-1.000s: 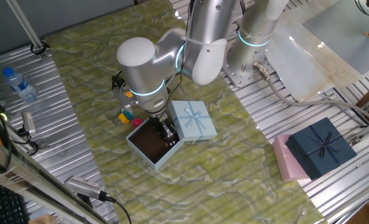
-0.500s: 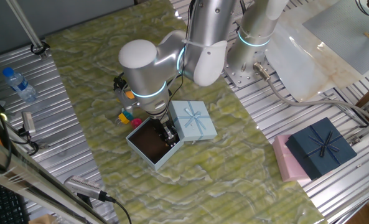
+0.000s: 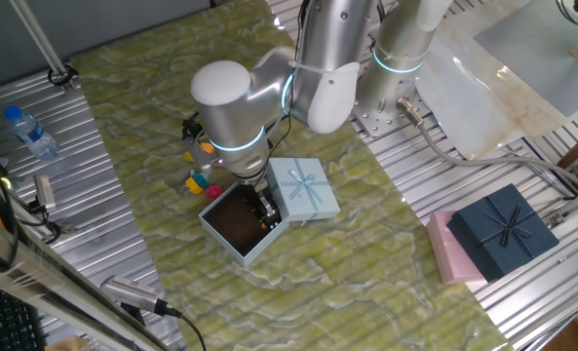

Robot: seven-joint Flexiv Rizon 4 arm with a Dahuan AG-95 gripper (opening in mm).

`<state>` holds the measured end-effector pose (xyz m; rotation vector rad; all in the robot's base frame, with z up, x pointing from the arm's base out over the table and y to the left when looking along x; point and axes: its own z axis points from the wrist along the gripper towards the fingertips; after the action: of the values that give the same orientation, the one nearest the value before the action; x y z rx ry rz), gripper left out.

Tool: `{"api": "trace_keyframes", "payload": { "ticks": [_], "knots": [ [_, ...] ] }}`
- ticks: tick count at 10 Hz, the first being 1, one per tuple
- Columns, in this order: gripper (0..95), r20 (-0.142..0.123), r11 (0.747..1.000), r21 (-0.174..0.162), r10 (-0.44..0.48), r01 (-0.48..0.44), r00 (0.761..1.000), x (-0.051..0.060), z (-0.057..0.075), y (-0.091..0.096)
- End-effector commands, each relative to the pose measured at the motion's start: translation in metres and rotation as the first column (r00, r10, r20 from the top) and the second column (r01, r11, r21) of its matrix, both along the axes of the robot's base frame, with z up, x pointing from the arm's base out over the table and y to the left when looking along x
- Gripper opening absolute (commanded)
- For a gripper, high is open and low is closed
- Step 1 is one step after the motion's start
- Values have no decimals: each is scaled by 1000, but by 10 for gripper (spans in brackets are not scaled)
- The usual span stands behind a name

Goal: Take everything out of the gift box

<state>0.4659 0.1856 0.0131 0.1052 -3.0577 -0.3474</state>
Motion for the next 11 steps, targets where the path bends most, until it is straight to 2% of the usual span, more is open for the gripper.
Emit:
{"api": "trace_keyframes", "payload": {
  "ticks": [1,3,4,11],
  "knots": [
    [190,-2,1000,-1,-5,5,1000,-1,-1,0],
    [190,-1,1000,3,-7,7,1000,-1,0,1],
    [0,-2,1000,4,-12,12,1000,-1,0,1],
    [0,12,1000,-8,-10,10,1000,1,6,0]
  ]
}}
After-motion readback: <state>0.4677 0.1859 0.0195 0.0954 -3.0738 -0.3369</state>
